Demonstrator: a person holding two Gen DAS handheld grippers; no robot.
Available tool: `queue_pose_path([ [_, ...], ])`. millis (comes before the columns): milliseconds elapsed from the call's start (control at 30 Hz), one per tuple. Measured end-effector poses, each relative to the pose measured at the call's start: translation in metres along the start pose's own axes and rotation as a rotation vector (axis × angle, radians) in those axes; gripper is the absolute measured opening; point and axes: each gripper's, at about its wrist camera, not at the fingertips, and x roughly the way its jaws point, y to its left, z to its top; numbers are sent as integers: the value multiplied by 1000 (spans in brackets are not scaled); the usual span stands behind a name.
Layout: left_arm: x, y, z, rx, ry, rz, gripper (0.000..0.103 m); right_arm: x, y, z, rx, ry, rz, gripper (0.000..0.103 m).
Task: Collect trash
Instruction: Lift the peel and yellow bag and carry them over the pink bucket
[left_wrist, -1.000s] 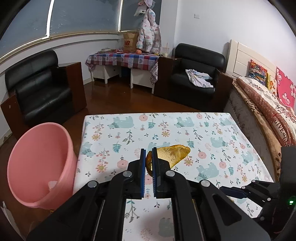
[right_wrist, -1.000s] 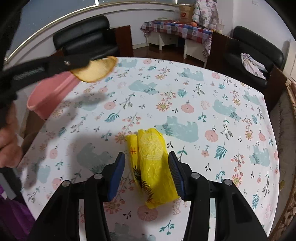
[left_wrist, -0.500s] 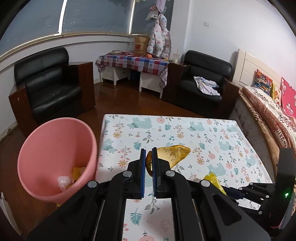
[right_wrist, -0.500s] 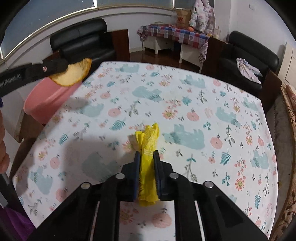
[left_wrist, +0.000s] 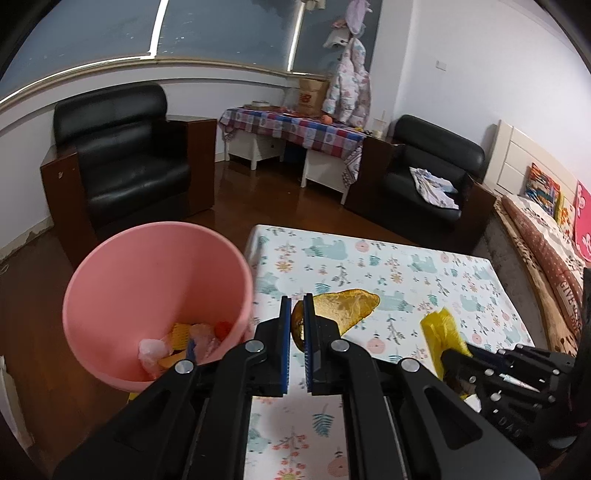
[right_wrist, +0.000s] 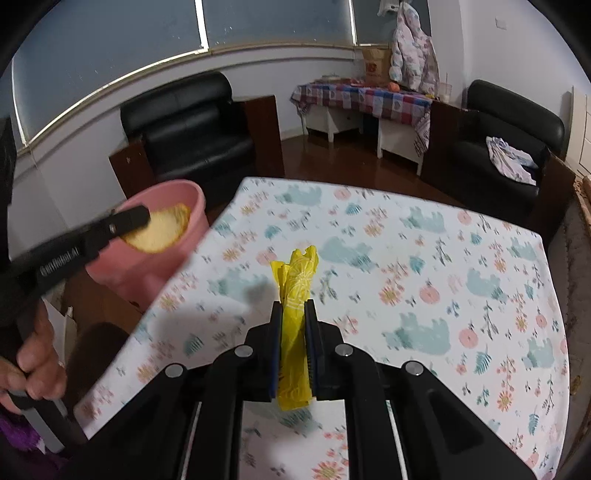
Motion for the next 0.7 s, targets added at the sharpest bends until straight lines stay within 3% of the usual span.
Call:
queue_pose_path([
  [367, -10, 41, 6, -76, -26, 76, 6, 2, 45, 39, -22, -79, 104, 11],
  [700, -18, 78, 8, -126, -43, 150, 6, 17, 98, 67, -69, -98, 183, 11],
])
